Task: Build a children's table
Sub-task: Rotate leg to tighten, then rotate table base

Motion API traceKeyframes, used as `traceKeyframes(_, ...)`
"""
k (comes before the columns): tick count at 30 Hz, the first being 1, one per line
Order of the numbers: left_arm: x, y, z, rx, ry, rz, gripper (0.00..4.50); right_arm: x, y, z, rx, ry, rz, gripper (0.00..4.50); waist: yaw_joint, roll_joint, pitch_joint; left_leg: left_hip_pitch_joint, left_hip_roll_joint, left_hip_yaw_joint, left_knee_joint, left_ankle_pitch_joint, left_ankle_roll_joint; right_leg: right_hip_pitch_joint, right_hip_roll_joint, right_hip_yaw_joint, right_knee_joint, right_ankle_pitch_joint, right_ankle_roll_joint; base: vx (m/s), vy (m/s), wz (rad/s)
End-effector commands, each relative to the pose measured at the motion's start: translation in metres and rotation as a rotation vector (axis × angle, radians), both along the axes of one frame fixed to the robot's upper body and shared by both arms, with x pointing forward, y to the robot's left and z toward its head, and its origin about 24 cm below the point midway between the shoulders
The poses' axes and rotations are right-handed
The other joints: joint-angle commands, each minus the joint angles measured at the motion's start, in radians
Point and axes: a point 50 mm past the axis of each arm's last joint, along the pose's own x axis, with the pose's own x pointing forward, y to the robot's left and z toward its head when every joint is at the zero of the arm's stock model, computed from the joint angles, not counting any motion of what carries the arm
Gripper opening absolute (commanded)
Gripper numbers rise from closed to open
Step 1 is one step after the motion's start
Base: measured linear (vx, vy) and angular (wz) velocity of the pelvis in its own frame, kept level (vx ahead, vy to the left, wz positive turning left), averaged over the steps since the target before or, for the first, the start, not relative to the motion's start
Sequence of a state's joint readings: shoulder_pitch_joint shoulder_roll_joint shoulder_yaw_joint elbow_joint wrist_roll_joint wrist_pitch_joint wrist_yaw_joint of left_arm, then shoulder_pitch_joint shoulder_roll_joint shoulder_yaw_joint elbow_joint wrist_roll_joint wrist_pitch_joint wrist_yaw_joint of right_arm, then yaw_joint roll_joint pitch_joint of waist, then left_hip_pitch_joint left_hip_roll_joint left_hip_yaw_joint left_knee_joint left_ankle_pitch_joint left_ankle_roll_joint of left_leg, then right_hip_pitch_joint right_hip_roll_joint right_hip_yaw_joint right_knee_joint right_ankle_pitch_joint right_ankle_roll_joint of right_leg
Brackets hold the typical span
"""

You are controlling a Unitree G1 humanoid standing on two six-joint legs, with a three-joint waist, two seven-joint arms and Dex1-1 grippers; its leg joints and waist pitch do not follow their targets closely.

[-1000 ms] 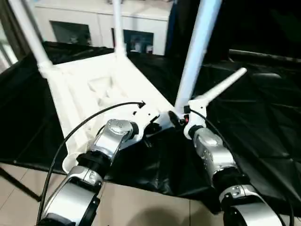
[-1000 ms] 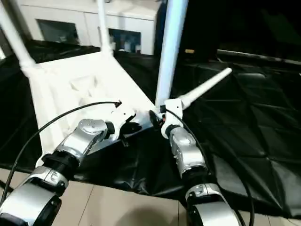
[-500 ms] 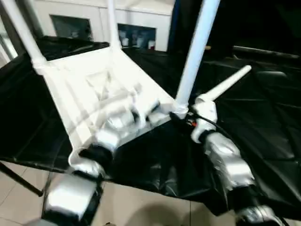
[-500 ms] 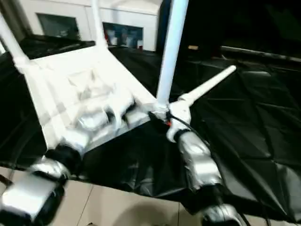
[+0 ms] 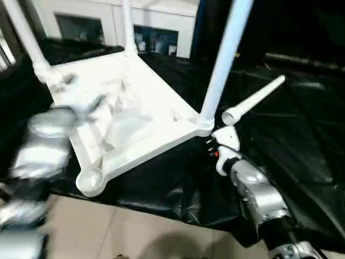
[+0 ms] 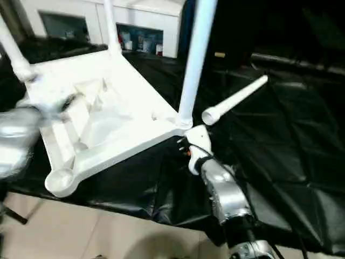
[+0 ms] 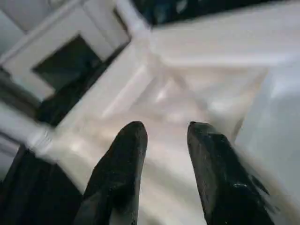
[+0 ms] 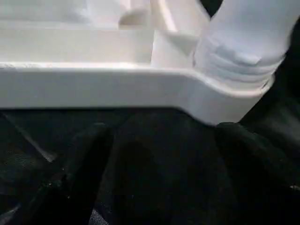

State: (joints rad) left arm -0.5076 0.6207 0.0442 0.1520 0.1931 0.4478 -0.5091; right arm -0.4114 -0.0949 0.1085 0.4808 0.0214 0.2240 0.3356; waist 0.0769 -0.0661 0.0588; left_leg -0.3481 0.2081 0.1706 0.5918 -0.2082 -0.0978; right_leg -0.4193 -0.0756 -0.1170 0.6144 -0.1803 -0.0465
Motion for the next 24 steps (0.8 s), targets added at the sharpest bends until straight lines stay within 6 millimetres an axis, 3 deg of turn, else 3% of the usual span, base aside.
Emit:
traceKeyframes(1, -0.012, 0.007, 0.01, 0.047, 0.066, 0.006, 1.76, 0.006, 0.002, -0.004, -0.029, 0.026, -0.021, 3.88, -0.004, 0.021, -0.064, 0.006, 0.032, -0.004, -0.074, -0.07, 0.015, 0.062, -0.075, 0.072, -0.049, -0.115, -0.198, 0.0, 0.0, 0.0)
traceKeyframes(2, -0.018, 0.012, 0.012, 0.072, 0.092, 0.019, 1.76, 0.009, 0.004, -0.006, -0.031, 0.034, -0.027, 3.88, -0.006, 0.007, -0.058, 0.002, 0.032, -0.005, -0.077, -0.094, 0.007, 0.064, -0.078, 0.072, -0.055, -0.169, -0.183, 0.0, 0.0, 0.0)
traceKeyframes(3, -0.025, 0.016, 0.012, 0.088, 0.125, 0.032, 1.76, 0.012, 0.009, -0.006, -0.026, 0.041, -0.019, 3.88, -0.007, 0.011, -0.06, 0.009, 0.034, -0.004, -0.076, -0.102, -0.005, 0.061, -0.082, 0.074, -0.057, -0.184, -0.175, 0.0, 0.0, 0.0)
traceKeyframes(4, -0.025, 0.016, 0.013, 0.089, 0.127, 0.033, 1.76, 0.012, 0.009, -0.006, -0.025, 0.041, -0.018, 3.88, -0.008, 0.012, -0.059, 0.007, 0.032, -0.005, -0.076, -0.097, -0.008, 0.061, -0.079, 0.074, -0.055, -0.174, -0.175, 0.0, 0.0, 0.0)
traceKeyframes(7, -0.042, 0.026, 0.013, 0.116, 0.21, 0.083, 1.76, 0.023, 0.023, -0.002, -0.02, 0.045, 0.007, 3.88, -0.01, 0.005, -0.06, 0.005, 0.03, -0.004, -0.076, -0.09, -0.01, 0.063, -0.076, 0.075, -0.051, -0.14, -0.177, 0.0, 0.0, 0.0)
traceKeyframes(8, -0.045, 0.028, 0.011, 0.13, 0.231, 0.094, 1.76, 0.026, 0.025, -0.001, -0.02, 0.042, 0.009, 3.88, -0.01, 0.007, -0.061, 0.007, 0.032, -0.004, -0.075, -0.094, -0.015, 0.061, -0.078, 0.075, -0.047, -0.141, -0.181, 0.0, 0.0, 0.0)
traceKeyframes(13, -0.056, 0.041, -0.013, 0.195, 0.374, 0.14, 1.76, 0.04, 0.036, 0.01, 0.044, 0.016, -0.025, 3.88, -0.015, 0.011, -0.058, 0.004, 0.028, -0.006, -0.075, -0.154, -0.029, 0.059, -0.078, 0.077, -0.056, -0.207, -0.17, 0.0, 0.0, 0.0)
traceKeyframes(16, -0.061, 0.036, -0.029, 0.164, 0.438, 0.118, 1.76, 0.044, 0.038, 0.013, 0.088, 0.011, -0.061, 3.88, -0.015, 0.019, -0.06, 0.004, 0.029, -0.009, -0.076, -0.166, -0.036, 0.06, -0.075, 0.075, -0.054, -0.193, -0.173, 0.0, 0.0, 0.0)
traceKeyframes(19, -0.064, 0.017, -0.048, 0.084, 0.51, 0.047, 1.76, 0.044, 0.04, 0.012, 0.119, 0.006, -0.04, 3.88, -0.014, 0.018, -0.061, 0.002, 0.028, -0.008, -0.074, -0.163, -0.033, 0.062, -0.075, 0.075, -0.053, -0.173, -0.18, 0.0, 0.0, 0.0)
traceKeyframes(21, -0.062, 0.006, -0.054, 0.02, 0.516, 0.008, 1.76, 0.042, 0.039, 0.01, 0.13, 0.001, -0.014, 3.88, -0.014, 0.022, -0.062, 0.001, 0.027, -0.007, -0.073, -0.159, -0.031, 0.064, -0.074, 0.075, -0.052, -0.161, -0.186, 0.0, 0.0, 0.0)
traceKeyframes(24, -0.059, -0.004, -0.06, -0.019, 0.512, -0.024, 1.76, 0.04, 0.037, 0.008, 0.126, -0.012, 0.004, 3.88, -0.013, 0.019, -0.063, 0.0, 0.026, -0.007, -0.071, -0.163, -0.023, 0.065, -0.074, 0.074, -0.054, -0.163, -0.188, 0.0, 0.0, 0.0)
